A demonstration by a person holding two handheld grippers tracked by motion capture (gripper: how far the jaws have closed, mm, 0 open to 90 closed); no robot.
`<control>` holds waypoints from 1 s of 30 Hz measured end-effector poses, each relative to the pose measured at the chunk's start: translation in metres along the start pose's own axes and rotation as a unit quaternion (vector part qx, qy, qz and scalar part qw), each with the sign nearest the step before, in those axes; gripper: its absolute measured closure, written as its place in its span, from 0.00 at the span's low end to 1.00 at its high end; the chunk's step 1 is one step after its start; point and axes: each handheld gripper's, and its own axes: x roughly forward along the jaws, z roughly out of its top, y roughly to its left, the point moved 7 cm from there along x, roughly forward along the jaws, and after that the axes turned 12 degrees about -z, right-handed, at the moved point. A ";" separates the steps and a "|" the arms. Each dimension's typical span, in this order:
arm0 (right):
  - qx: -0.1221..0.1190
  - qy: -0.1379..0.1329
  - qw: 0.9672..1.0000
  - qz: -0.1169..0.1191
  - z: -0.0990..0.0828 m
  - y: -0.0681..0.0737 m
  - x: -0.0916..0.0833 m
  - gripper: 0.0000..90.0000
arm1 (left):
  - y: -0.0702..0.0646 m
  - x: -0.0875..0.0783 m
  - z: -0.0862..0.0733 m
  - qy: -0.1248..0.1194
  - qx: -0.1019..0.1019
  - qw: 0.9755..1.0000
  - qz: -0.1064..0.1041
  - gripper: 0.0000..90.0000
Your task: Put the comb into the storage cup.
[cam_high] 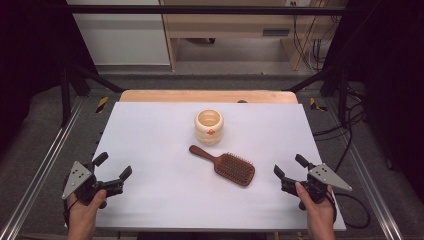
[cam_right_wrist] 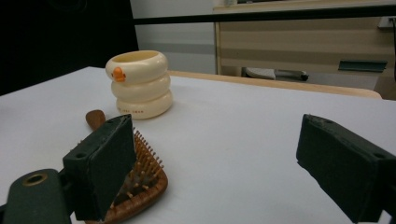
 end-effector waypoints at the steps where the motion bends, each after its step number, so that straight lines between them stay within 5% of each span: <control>1: 0.000 0.000 1.000 0.000 0.000 0.000 0.000 0.13 | 0.000 -0.001 0.000 0.000 0.000 1.000 0.002 0.02; 9: 0.026 0.023 0.999 0.003 -0.001 0.002 0.000 0.11 | 0.001 -0.004 0.002 -0.007 -0.005 1.000 0.012 0.03; 13: 0.029 0.022 0.999 -0.016 0.001 0.001 0.000 0.09 | 0.000 -0.004 0.001 -0.005 -0.008 1.000 0.012 0.03; 30: -0.008 0.047 0.999 -0.017 -0.002 0.023 0.004 0.22 | -0.005 0.000 0.001 0.000 -0.007 1.000 0.005 0.03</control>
